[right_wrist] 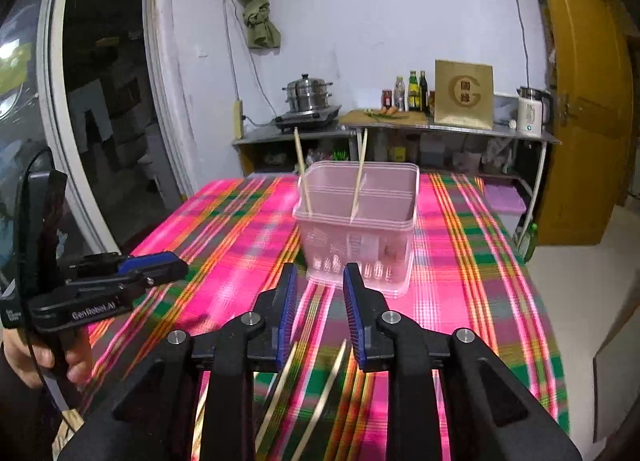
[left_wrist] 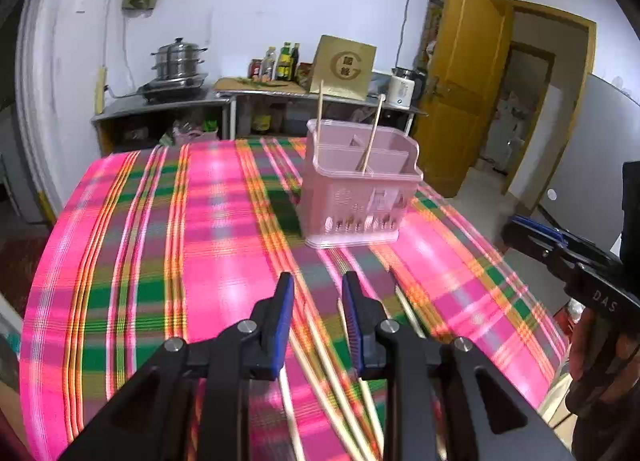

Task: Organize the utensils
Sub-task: 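Open the left tool while the right tool opens, leaving chopsticks standing in basket, then move both tools back down to the remaining chopsticks on the cloth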

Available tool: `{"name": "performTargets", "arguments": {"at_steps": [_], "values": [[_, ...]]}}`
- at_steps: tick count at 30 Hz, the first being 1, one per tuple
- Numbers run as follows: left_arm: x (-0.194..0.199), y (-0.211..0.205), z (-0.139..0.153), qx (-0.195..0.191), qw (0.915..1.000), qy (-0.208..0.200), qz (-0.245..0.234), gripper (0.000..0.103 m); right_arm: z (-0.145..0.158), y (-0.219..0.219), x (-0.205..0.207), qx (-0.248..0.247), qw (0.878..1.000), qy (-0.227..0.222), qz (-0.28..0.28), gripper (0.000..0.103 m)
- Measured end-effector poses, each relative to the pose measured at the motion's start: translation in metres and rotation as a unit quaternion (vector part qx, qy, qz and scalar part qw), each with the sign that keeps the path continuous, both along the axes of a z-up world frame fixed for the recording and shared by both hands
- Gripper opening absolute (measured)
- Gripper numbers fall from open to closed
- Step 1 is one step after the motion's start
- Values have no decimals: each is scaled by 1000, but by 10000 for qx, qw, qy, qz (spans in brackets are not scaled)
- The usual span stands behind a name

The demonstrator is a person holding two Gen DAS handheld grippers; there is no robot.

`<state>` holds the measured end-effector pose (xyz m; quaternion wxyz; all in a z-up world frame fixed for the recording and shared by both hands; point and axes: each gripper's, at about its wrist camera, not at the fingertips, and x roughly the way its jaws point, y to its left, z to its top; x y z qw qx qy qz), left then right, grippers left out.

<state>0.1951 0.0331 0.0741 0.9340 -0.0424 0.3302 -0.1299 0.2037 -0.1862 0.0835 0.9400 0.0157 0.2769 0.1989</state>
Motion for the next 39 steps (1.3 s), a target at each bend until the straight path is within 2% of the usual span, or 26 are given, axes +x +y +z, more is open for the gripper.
{"name": "performTargets", "arguments": {"at_steps": [6, 13, 22, 39], "values": [[-41, 6, -22, 51, 9998, 66, 179, 26, -30, -9, -27, 107, 9992, 394, 51, 27], [-52, 14, -49, 9, 9987, 354, 365, 26, -55, -14, -43, 79, 9979, 634, 68, 27], [-35, 12, -65, 130, 9976, 589, 343, 26, -72, -8, -25, -69, 9965, 833, -17, 27], [37, 7, -98, 520, 9897, 1309, 274, 26, -98, 2, 52, -338, 9896, 1382, -204, 26]]}}
